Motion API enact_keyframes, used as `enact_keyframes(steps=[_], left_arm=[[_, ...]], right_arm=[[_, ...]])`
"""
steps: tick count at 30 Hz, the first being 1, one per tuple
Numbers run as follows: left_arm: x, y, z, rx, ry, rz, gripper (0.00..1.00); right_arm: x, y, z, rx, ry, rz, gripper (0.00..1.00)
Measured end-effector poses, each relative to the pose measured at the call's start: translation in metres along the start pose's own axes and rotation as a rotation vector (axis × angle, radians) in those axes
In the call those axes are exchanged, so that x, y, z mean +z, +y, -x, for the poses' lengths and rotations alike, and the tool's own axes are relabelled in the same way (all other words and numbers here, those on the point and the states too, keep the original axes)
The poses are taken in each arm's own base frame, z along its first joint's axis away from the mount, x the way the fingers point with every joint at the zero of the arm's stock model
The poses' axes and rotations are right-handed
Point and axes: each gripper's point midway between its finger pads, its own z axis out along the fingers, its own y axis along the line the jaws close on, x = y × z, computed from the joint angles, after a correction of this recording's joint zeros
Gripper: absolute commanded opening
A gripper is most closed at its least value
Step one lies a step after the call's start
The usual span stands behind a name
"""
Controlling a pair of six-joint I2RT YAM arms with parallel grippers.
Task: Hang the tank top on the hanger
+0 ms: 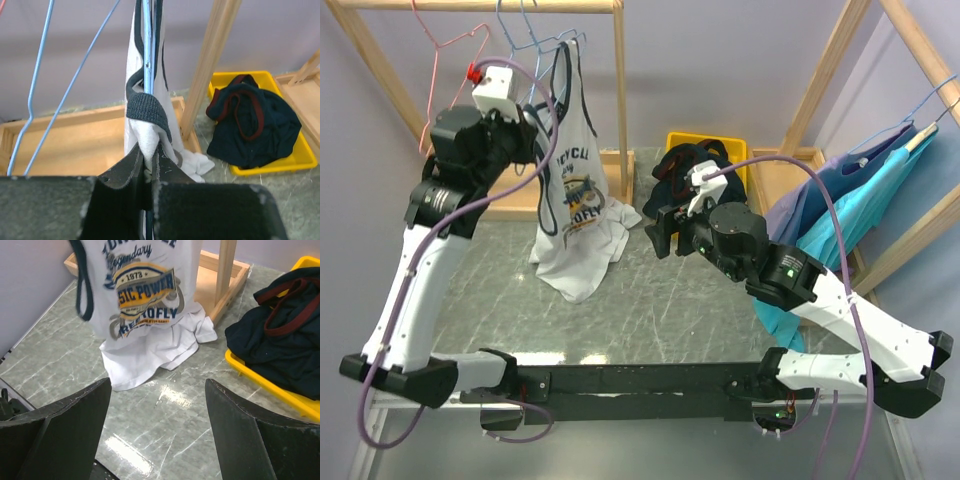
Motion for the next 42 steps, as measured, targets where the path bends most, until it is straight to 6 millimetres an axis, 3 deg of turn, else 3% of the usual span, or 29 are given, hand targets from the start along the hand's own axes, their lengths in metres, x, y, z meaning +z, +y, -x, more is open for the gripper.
enact_keyframes(steps=[7,19,30,36,37,39,42], left_arm=[[0.036,-0.003,0.009,-0.002,0.004,-0.049,0.01],[0.075,-0.016,0.025,-0.001,-0.005,-0.123,0.01],[0.096,-0.019,-0.013,-0.02,0.079,-0.137,0.01],[0.1,-0.018,-0.034,-0.031,0.103,-0.139,0.34],[0.098,-0.019,-0.034,-0.033,0.101,-0.143,0.4],[0.091,-0.02,-0.029,-0.039,0.082,-0.149,0.63],[0.078,-0.022,-0.01,-0.041,0.026,-0.154,0.79]], right_arm=[[0.004,0.005,0.006,0.002,0.0,0.009,0.83],[0.004,0.008,0.007,0.023,-0.002,0.017,0.83],[0.002,0.008,0.007,0.034,-0.003,0.024,0.83],[0.002,0.008,0.007,0.034,-0.002,0.024,0.83],[0.002,0.008,0.006,0.034,-0.001,0.025,0.83],[0.003,0.008,0.005,0.035,-0.001,0.024,0.83],[0.005,0.008,-0.001,0.033,0.012,0.021,0.84]])
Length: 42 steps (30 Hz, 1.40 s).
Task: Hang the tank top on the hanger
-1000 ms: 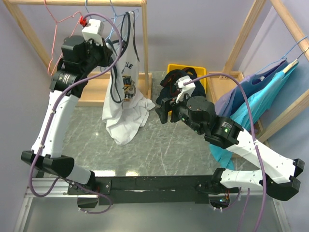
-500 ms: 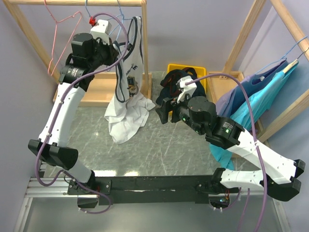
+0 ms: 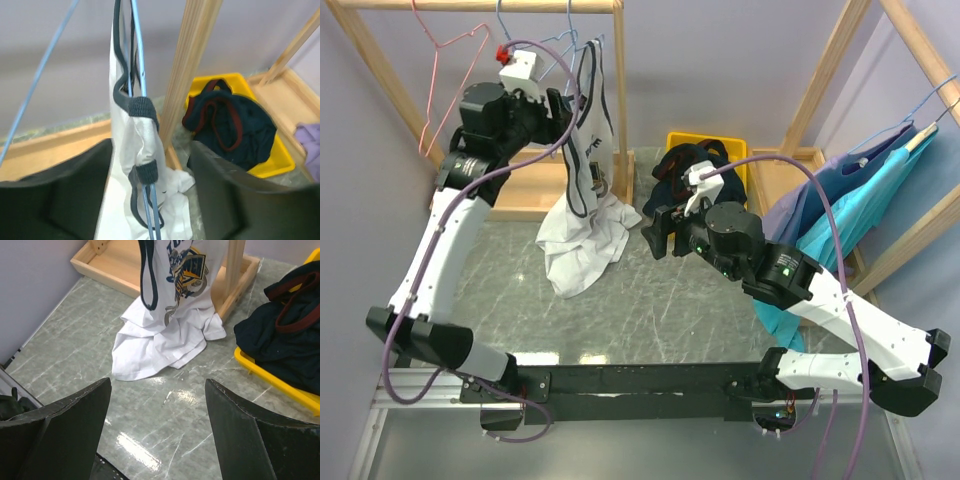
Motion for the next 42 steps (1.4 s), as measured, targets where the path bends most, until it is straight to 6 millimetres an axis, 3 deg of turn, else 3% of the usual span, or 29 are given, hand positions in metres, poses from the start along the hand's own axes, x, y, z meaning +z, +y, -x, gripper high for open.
enact_keyframes(steps=[3,8,11,15,20,21,24,29,31,34,42], left_arm=[[-0.018,-0.005,0.02,-0.001,-0.062,-0.006,0.86],[-0.056,-0.014,0.044,-0.018,-0.148,-0.017,0.87],[-0.083,-0.018,0.042,-0.046,-0.18,-0.023,0.92],[-0.119,-0.02,0.012,-0.156,-0.191,-0.007,0.93],[-0.138,-0.009,-0.062,-0.369,-0.154,0.067,0.98],[-0.135,-0.004,-0.093,-0.421,-0.106,0.098,0.98],[-0.12,0.004,-0.15,-0.491,-0.006,0.145,0.99],[-0.091,0.023,-0.284,-0.582,0.292,0.294,0.99],[-0.087,0.029,-0.322,-0.599,0.379,0.356,0.99],[-0.082,0.032,-0.352,-0.599,0.444,0.416,0.99],[-0.062,0.019,-0.393,-0.516,0.504,0.485,0.99]], right_arm=[[0.001,-0.001,-0.004,0.0,0.009,-0.004,0.84],[0.001,-0.001,-0.004,0.007,0.007,-0.006,0.85],[0.001,-0.003,-0.009,0.009,0.01,-0.011,0.86],[-0.001,-0.008,-0.019,0.006,0.018,-0.019,0.86],[-0.003,-0.011,-0.026,0.012,0.019,-0.021,0.87],[-0.002,-0.011,-0.026,0.013,0.018,-0.021,0.87],[-0.001,-0.01,-0.028,0.017,0.018,-0.019,0.87],[0.001,-0.009,-0.031,0.024,0.021,-0.011,0.88],[0.002,-0.008,-0.032,0.027,0.023,-0.01,0.88],[0.004,-0.008,-0.034,0.029,0.027,-0.011,0.88],[0.007,-0.009,-0.047,0.021,0.052,-0.013,0.88]])
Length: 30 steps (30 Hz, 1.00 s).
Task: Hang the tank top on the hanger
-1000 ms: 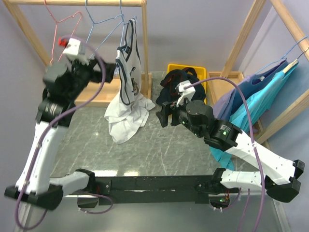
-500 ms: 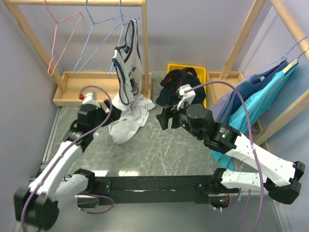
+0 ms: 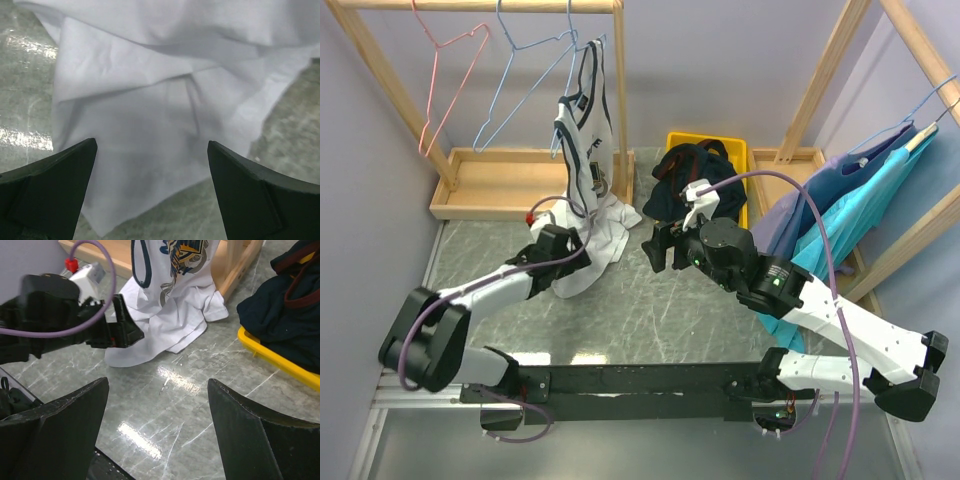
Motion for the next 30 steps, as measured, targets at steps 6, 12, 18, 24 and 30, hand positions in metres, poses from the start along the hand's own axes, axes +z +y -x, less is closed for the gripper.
enact_keyframes(steps=[6,12,18,24,30], left_arm=[[0.025,0.002,0.0,0.02,-0.036,0.112,0.99],[0.049,-0.027,0.009,0.033,-0.093,0.112,0.83],[0.064,-0.04,0.01,0.015,-0.124,0.117,0.16],[0.076,-0.054,0.021,0.01,-0.143,0.113,0.01],[0.07,-0.069,0.057,-0.013,-0.199,0.062,0.01]], right_arm=[[0.0,0.0,0.0,0.0,-0.001,0.001,0.88],[-0.001,0.0,0.0,0.005,-0.005,0.001,0.88],[-0.005,-0.002,-0.001,0.008,-0.006,0.001,0.88],[-0.005,-0.002,-0.001,0.009,-0.007,0.003,0.88],[-0.005,-0.002,-0.001,0.009,-0.007,0.002,0.88]])
